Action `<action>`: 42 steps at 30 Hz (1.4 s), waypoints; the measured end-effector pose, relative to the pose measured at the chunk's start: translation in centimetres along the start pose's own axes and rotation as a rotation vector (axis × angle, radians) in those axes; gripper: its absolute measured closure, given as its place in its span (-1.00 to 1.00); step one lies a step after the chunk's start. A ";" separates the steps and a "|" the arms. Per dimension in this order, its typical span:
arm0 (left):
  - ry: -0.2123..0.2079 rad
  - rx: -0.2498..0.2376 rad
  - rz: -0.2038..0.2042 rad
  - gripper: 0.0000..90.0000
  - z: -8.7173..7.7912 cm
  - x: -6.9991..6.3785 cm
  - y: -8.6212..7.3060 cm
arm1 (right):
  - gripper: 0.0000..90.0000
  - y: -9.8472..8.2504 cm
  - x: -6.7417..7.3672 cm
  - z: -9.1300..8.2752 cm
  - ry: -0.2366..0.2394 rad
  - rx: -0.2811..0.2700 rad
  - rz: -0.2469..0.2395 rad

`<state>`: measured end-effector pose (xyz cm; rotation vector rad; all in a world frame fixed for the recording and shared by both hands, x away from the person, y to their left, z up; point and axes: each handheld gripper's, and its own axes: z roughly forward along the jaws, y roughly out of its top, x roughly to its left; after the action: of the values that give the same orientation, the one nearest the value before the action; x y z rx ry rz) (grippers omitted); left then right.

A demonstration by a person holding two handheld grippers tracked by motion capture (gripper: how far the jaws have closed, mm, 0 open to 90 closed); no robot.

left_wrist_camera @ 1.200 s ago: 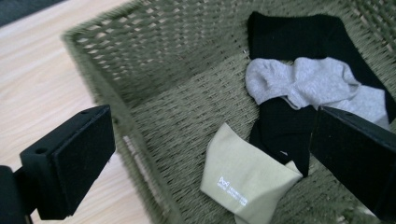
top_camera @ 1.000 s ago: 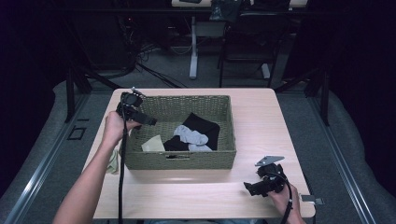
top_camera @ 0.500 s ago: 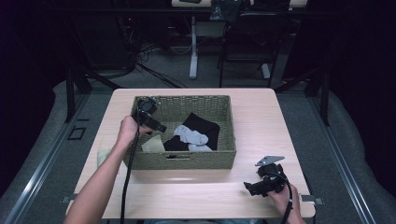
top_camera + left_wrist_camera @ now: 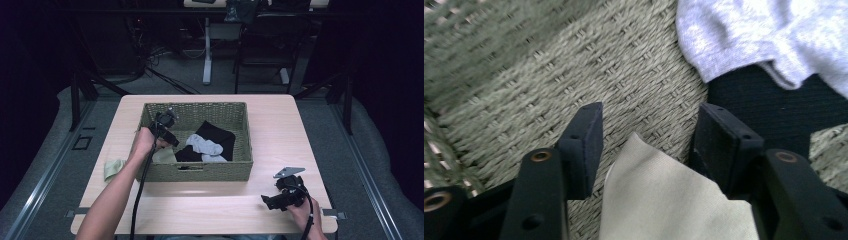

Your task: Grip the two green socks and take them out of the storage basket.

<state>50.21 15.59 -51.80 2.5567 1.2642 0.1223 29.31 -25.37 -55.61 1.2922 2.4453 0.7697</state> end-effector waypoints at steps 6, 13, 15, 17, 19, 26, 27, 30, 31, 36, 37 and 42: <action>0.017 0.050 -0.009 0.28 1.0 0.1 -0.1 | -0.93 0.0 0.0 0.0 0.001 0.000 0.002; 0.036 0.080 0.008 0.90 1.1 0.1 -0.2 | -0.93 0.0 -0.1 -0.1 0.000 -0.002 -0.002; 0.031 0.062 0.011 0.93 0.5 0.1 -0.3 | -0.93 0.0 -0.1 -0.1 0.004 -0.002 0.001; 0.018 0.032 0.010 0.93 -0.6 0.0 -0.5 | -0.93 0.0 -0.1 -0.1 0.006 -0.002 0.003; 0.011 0.002 0.010 0.93 -1.6 0.0 -0.7 | -0.93 0.0 -0.1 -0.1 -0.001 -0.002 -0.001; 0.003 -0.088 0.045 0.93 -5.8 -0.7 -0.7 | -0.93 0.0 0.0 0.0 0.003 0.002 -0.001; 0.006 -0.100 0.054 0.93 -6.4 -0.8 -0.7 | -0.93 0.0 0.0 0.0 0.000 0.002 0.001; 0.011 -0.121 0.070 0.93 -8.0 -1.3 -0.5 | -0.93 0.0 0.0 0.0 -0.001 0.001 0.002; 0.013 -0.132 0.080 0.93 -8.5 -1.5 -0.4 | -0.93 0.0 0.0 0.0 -0.002 0.000 0.001; 0.029 -0.163 0.107 0.93 -10.8 -2.2 -0.1 | -0.93 0.0 0.0 0.0 0.000 0.000 0.003; 0.027 -0.168 0.107 0.93 -11.1 -2.3 -0.1 | -0.93 0.0 0.0 0.0 -0.003 0.001 0.001; 0.038 -0.195 0.121 0.93 -12.8 -2.7 0.3 | -0.93 0.0 0.0 0.0 -0.003 0.003 0.002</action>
<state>46.21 16.10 -39.35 2.4710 1.0537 0.3050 29.32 -25.33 -55.62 1.2957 2.4444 0.7642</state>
